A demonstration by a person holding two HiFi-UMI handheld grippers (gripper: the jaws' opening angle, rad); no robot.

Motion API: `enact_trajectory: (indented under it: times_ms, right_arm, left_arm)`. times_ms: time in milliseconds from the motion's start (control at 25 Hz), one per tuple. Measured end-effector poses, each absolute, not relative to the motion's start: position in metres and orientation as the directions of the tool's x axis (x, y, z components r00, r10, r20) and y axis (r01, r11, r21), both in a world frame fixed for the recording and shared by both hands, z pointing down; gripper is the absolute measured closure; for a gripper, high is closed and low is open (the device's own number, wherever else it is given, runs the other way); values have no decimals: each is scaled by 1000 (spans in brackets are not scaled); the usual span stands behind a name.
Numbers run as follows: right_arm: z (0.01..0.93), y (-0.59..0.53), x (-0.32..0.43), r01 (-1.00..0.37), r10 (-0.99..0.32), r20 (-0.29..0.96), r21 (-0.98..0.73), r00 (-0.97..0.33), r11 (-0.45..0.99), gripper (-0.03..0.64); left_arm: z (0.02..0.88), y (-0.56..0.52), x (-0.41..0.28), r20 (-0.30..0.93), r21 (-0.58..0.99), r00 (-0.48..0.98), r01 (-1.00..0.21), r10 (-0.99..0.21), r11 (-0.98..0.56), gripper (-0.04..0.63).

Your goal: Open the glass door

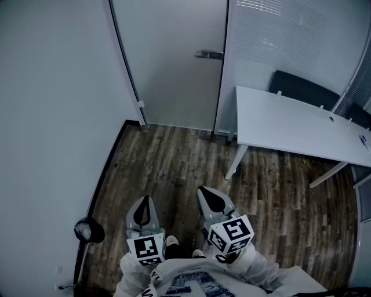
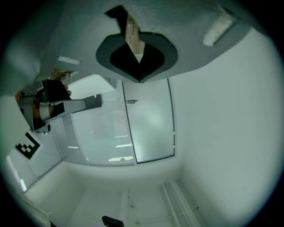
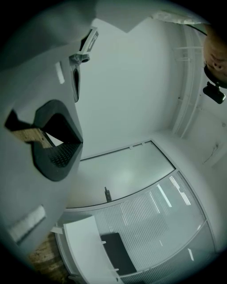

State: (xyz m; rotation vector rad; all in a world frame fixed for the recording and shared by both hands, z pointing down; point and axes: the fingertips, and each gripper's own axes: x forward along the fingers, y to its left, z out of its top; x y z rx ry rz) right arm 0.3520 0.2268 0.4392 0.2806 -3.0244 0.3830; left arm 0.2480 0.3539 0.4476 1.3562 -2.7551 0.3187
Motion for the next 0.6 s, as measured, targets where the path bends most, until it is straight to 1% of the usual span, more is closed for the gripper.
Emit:
enact_trajectory:
  times_ms: [360, 600]
  right_arm:
    - [447, 204, 300, -202, -178, 121, -227, -977, 953, 612]
    - [451, 182, 230, -221, -193, 139, -224, -971, 949, 612]
  left_arm:
    - [455, 331, 194, 139, -142, -608, -794, -782, 592, 591]
    - [463, 309, 123, 151, -130, -595, -804, -789, 581, 591]
